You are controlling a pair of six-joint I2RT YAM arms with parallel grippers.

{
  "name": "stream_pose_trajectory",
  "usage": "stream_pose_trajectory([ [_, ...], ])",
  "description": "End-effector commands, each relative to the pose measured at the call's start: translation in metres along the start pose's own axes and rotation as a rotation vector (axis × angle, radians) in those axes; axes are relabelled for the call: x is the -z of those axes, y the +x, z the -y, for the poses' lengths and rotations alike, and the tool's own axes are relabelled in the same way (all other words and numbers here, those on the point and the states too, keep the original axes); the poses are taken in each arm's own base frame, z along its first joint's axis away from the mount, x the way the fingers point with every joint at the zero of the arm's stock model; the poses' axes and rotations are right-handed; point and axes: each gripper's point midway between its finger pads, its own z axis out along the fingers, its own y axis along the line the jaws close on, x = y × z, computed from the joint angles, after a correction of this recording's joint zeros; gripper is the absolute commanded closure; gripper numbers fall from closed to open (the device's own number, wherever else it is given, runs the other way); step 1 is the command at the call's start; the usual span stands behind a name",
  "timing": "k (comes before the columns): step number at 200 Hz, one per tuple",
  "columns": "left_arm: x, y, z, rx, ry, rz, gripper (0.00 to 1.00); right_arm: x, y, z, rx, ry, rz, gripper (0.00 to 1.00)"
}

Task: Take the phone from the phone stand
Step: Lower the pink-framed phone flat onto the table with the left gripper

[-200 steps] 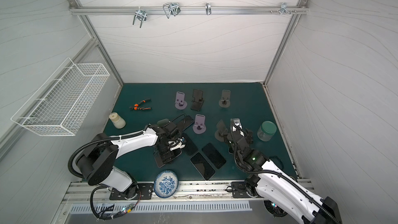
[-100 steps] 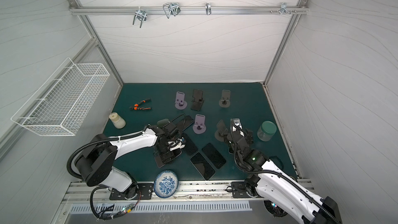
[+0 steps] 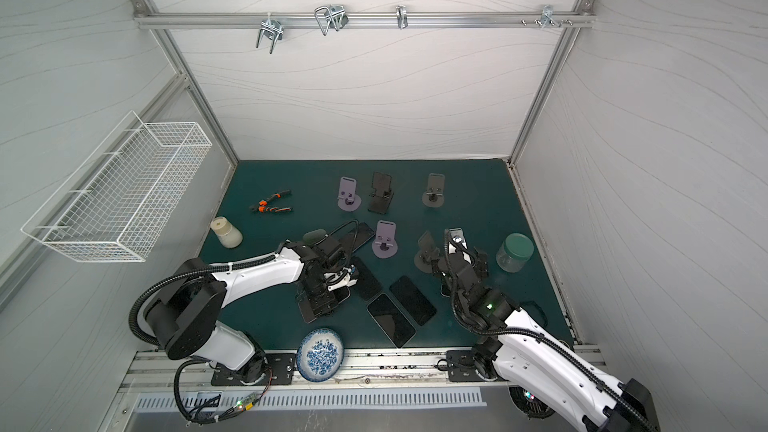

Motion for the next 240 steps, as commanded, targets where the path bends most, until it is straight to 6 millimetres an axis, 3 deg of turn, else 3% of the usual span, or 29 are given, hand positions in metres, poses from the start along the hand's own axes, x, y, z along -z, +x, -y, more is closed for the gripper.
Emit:
stream_pose_trajectory([
  [1,-0.0094,0.0045,0.0008,-0.007,0.011,-0.02,0.24,0.0013,-0.0003,0.0025,0.002,0.015,0.004,0.01],
  [240,-0.0055,0.0056,0.0014,-0.004,0.002,0.001,0.2,0.0019,-0.0012,0.0018,0.004,0.015,0.009,0.01],
])
